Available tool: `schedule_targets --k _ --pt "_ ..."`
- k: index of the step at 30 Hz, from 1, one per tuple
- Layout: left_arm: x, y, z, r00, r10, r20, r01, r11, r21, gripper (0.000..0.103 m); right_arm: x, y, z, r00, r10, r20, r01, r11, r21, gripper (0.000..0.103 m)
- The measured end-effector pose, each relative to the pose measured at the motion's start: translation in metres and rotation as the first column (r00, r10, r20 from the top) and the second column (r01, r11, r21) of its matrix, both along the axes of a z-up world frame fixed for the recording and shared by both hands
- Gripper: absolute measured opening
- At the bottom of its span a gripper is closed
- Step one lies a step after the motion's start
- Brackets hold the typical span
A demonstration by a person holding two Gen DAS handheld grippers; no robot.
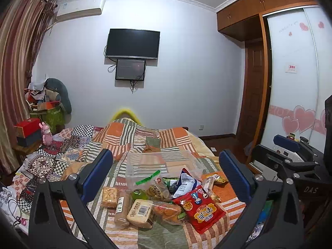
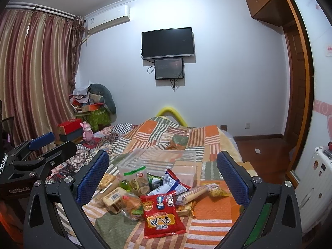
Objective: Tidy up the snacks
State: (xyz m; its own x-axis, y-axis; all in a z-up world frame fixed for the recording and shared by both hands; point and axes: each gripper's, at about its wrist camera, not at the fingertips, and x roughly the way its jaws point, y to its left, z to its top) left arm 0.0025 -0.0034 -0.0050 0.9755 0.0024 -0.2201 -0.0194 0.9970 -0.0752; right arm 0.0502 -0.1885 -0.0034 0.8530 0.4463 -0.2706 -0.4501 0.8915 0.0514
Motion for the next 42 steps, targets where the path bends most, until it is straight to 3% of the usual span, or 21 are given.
schedule_targets --k 32,34,42 --pt "0.001 0.007 -0.002 1.000 -0.025 -0.001 0.025 1.000 0.002 0.102 0.004 -0.004 -0.003 0.999 0.029 -0.025 -0.029 1.000 0.011 0.103" --pt "0.003 0.010 -0.004 1.000 -0.025 -0.001 0.025 1.000 -0.003 0.099 0.007 -0.004 -0.007 0.998 0.035 -0.043 -0.035 0.999 0.005 0.098" --pt "0.029 0.032 -0.033 0.991 -0.019 -0.134 0.026 0.998 0.055 0.081 0.027 -0.004 -0.028 0.989 0.047 -0.139 -0.052 0.998 -0.031 0.078"
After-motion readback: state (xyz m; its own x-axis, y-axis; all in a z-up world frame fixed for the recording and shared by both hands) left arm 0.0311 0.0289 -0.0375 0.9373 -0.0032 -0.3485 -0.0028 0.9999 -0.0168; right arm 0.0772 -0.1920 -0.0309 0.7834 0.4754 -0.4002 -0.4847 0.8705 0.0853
